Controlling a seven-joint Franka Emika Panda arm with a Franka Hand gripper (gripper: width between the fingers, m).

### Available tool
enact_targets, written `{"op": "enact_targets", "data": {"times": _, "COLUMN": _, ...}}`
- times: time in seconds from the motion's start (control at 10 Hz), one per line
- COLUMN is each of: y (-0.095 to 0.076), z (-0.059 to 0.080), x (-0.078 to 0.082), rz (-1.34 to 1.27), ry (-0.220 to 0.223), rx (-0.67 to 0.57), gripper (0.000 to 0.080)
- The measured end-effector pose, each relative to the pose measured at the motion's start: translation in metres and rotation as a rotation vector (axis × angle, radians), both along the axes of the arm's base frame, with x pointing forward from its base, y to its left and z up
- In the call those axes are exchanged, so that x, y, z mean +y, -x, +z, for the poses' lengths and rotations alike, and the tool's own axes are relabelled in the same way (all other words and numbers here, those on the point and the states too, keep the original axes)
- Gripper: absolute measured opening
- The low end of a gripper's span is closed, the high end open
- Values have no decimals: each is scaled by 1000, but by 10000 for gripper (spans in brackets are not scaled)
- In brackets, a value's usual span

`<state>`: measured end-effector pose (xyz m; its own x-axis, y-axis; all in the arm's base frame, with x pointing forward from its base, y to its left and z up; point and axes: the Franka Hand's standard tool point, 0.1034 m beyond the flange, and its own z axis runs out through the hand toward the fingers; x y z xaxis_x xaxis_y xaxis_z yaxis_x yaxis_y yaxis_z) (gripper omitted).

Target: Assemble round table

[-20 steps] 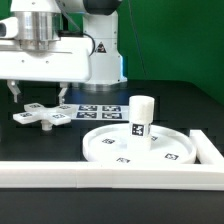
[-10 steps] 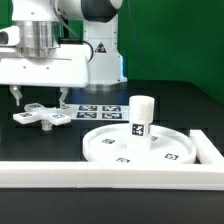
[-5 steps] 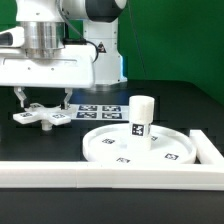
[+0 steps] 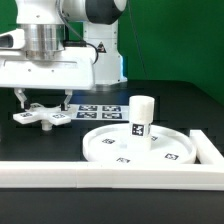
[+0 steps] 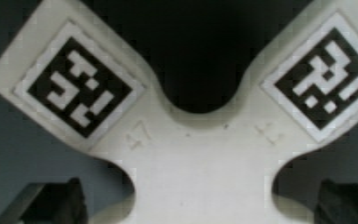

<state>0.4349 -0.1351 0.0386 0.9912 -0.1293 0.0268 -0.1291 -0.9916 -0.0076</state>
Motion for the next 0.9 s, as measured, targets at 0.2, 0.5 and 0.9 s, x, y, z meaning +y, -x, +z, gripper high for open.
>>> {"op": "enact_targets", "data": {"times": 0.2, "y": 0, "z": -2, "x": 0, "rz": 1, "ry": -1, "rx": 4, "gripper": 649}}
{"op": "enact_targets", "data": {"times": 0.5, "y": 4, "z": -7, "x": -1, "rz": 0, "ry": 0, "rx": 14, "gripper": 649}}
{"op": "enact_targets", "data": {"times": 0.9, "y": 5, "z": -12, "x": -3, "rz": 5, "ry": -3, "rx": 26, "gripper": 649}}
